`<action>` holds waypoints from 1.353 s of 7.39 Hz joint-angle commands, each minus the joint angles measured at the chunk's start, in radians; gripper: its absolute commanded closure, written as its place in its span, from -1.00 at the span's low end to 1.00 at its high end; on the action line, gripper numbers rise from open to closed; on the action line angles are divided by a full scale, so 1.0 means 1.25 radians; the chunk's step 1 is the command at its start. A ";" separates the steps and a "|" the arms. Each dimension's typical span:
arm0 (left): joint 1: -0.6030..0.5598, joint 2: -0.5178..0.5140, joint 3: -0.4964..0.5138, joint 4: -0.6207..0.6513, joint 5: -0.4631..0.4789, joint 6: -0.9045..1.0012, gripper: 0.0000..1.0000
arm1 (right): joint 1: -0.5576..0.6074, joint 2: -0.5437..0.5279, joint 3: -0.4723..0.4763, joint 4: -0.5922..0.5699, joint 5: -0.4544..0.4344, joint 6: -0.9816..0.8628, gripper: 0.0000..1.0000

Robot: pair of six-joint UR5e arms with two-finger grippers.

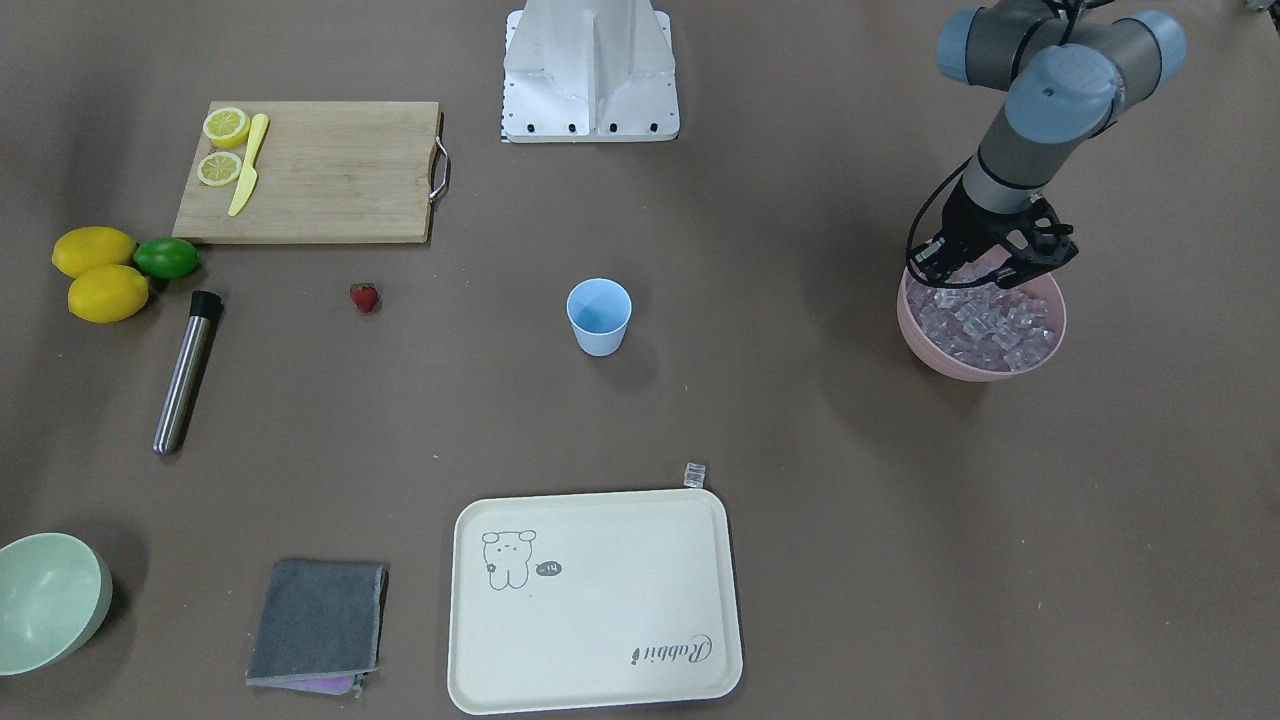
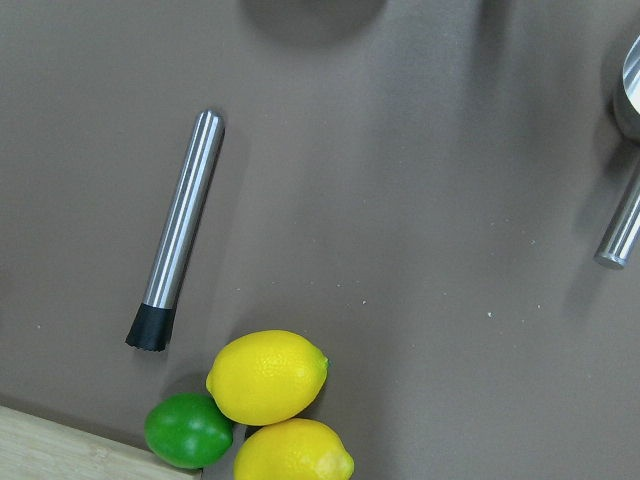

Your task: Mash ice and strawberries in cup

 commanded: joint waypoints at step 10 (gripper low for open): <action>-0.046 -0.054 -0.002 0.009 -0.006 -0.280 -0.24 | 0.002 0.000 0.032 0.000 0.011 0.027 -1.00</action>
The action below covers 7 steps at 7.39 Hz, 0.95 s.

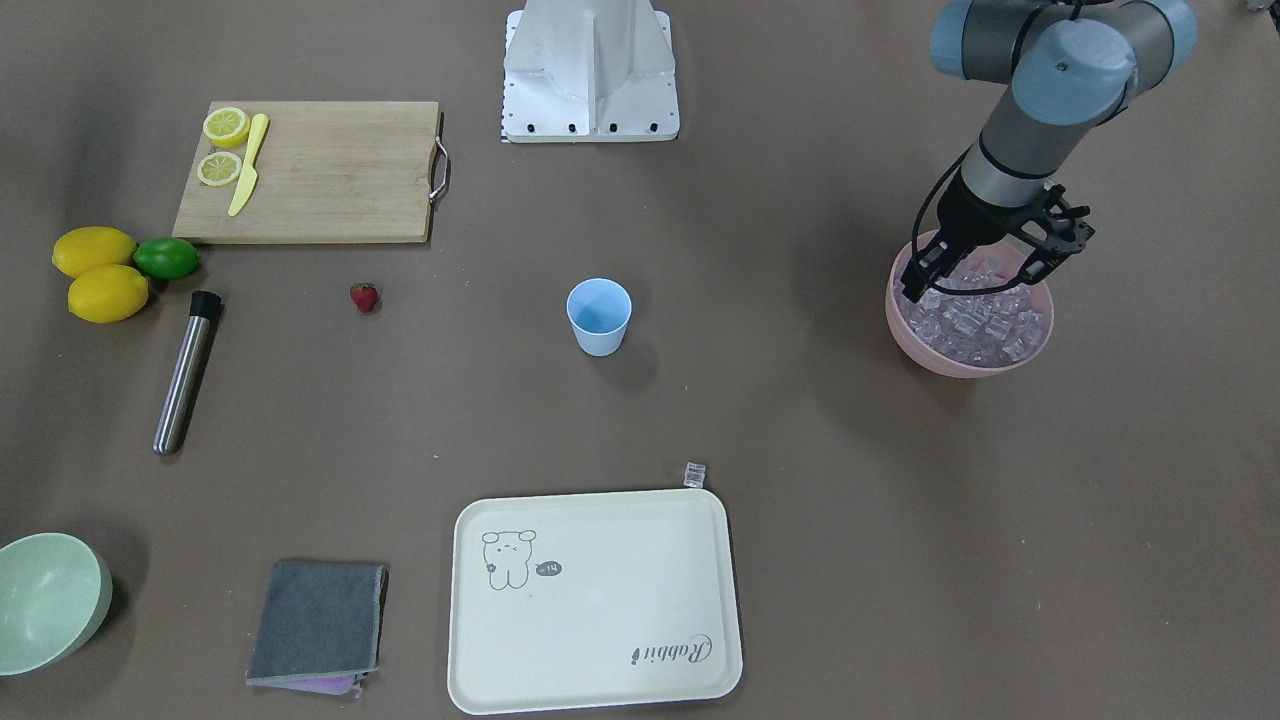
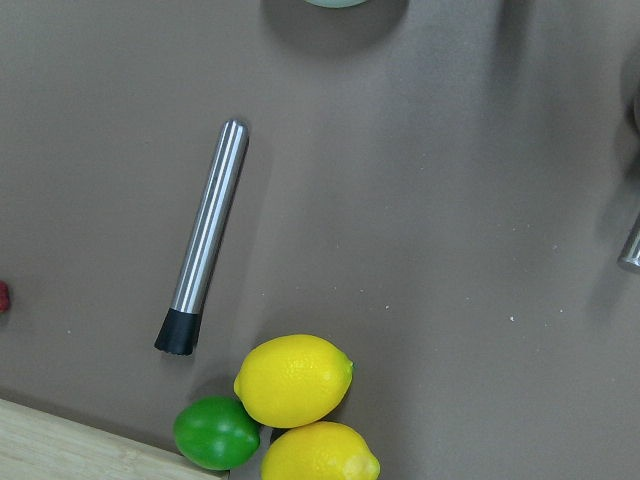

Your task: Mash ice and strawberries in cup

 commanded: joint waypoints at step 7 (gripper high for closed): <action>-0.004 0.004 0.046 -0.082 0.109 -0.418 -0.24 | 0.024 -0.015 0.041 0.002 0.010 0.014 -1.00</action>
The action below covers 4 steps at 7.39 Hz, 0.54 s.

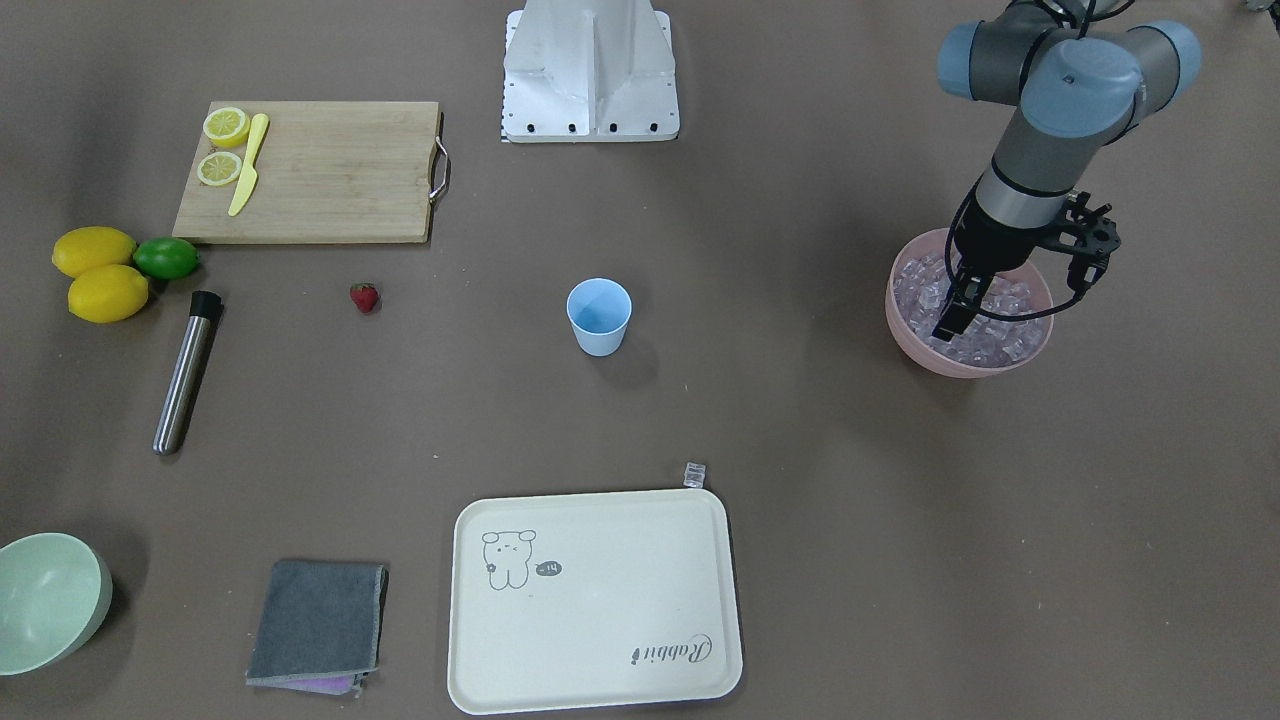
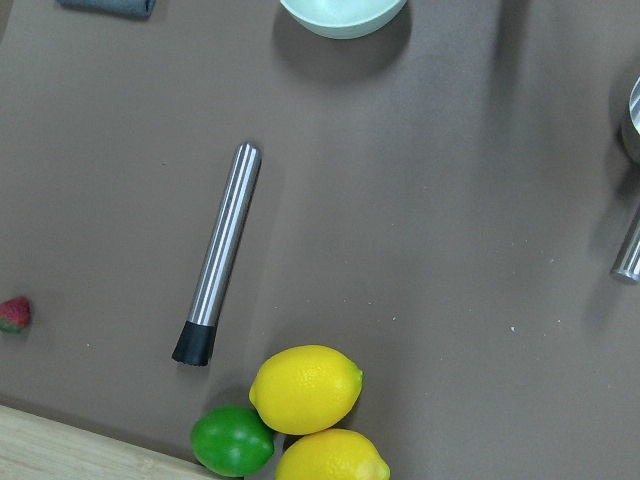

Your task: Mash ice and strawberries in cup

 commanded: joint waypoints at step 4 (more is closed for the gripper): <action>0.006 -0.013 -0.064 0.133 -0.029 -0.120 -0.20 | 0.004 -0.055 0.008 0.098 0.014 0.002 -1.00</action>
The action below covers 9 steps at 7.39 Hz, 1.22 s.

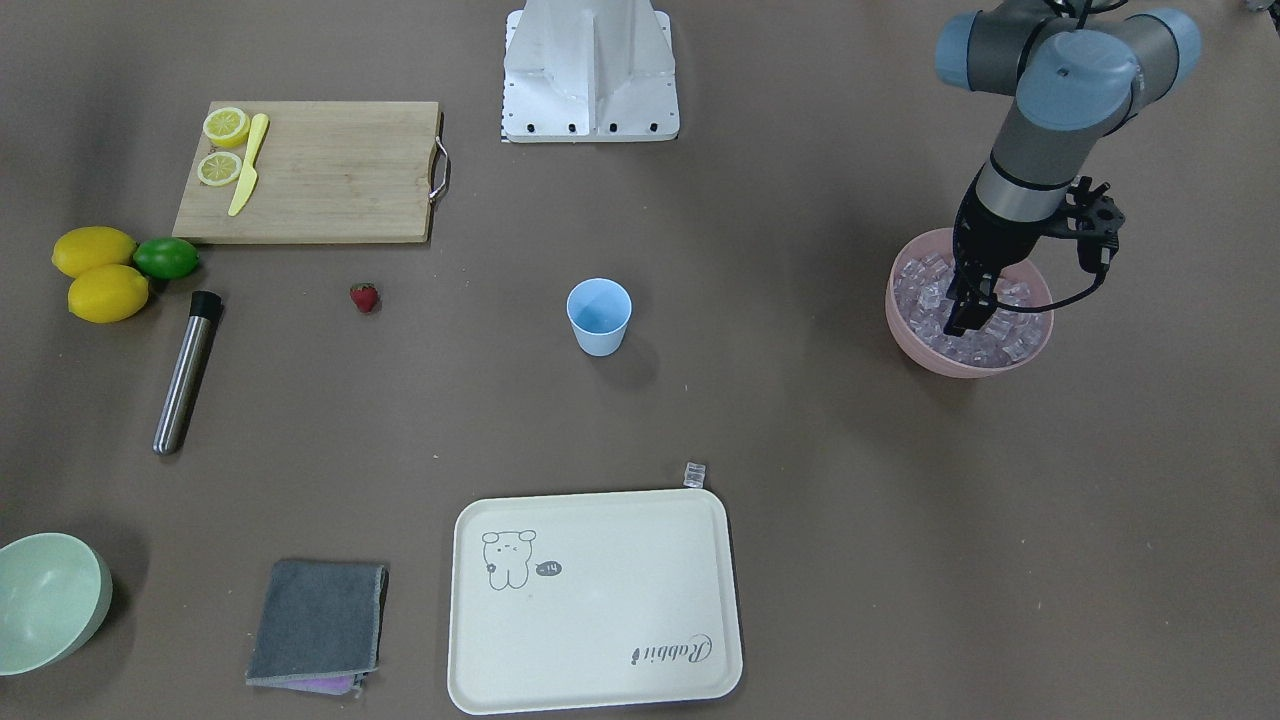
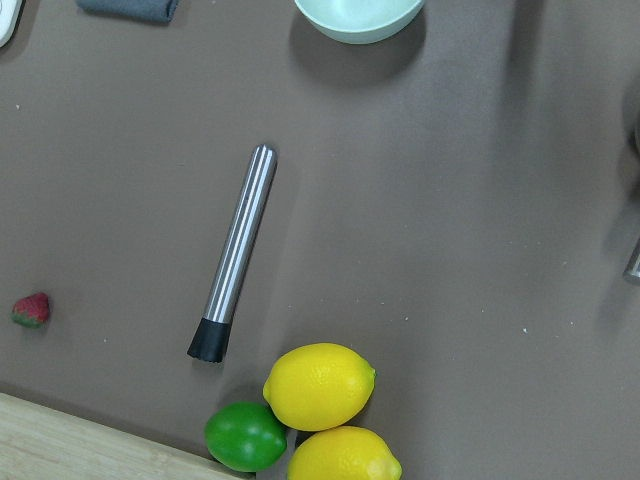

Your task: Mash ice and strawberries in cup

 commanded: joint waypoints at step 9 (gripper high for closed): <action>0.032 -0.021 0.032 0.057 -0.067 -0.035 -0.29 | 0.006 -0.042 -0.003 0.096 0.034 0.000 -1.00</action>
